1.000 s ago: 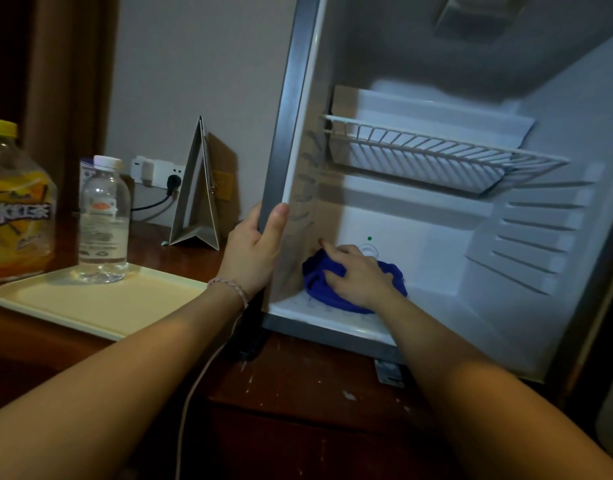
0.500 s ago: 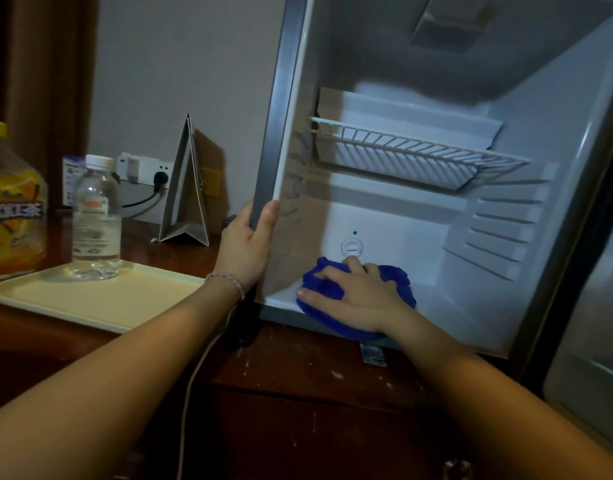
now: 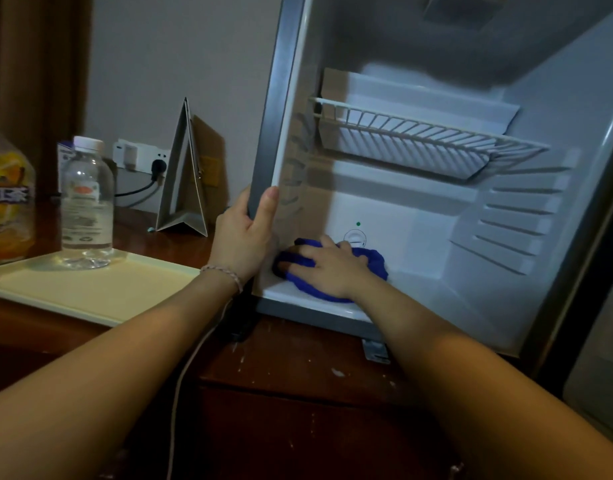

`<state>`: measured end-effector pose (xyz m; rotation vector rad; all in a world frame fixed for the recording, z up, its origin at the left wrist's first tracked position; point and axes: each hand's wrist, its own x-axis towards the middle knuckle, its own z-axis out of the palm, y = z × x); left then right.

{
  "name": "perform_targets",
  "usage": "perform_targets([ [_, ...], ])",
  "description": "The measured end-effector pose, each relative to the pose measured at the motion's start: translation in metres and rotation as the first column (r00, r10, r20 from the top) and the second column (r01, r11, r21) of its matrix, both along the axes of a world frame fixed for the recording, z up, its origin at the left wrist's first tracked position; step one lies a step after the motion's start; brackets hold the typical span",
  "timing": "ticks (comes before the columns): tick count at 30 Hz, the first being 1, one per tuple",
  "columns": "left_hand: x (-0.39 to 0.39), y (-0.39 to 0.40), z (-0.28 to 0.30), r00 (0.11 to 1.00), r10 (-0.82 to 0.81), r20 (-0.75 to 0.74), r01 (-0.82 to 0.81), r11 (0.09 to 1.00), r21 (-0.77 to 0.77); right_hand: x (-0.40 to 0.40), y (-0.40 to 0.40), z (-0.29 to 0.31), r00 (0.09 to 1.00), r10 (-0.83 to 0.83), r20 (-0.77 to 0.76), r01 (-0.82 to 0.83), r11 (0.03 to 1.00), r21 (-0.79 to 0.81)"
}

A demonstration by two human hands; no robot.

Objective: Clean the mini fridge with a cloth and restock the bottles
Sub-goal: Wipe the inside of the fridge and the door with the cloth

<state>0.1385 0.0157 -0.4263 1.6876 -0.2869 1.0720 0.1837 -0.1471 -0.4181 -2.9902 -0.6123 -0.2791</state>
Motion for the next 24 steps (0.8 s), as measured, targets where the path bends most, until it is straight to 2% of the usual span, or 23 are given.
perform_targets([
  [10, 0.003, 0.002, -0.001, 1.000, 0.001, -0.011, -0.001, 1.000, -0.014, 0.026, -0.051, 0.001, 0.987, -0.163, -0.008, 0.163, 0.986, 0.021],
  [17, -0.002, 0.001, 0.000, 1.000, -0.005, -0.023, 0.005, 1.000, 0.013, 0.010, -0.108, -0.001, 0.912, -0.410, 0.020, 0.410, 0.912, 0.016],
  [24, -0.005, 0.000, 0.002, 0.999, -0.025, -0.035, 0.024, 1.000, -0.015, -0.014, -0.106, 0.000, 0.916, -0.402, 0.005, 0.401, 0.915, -0.026],
])
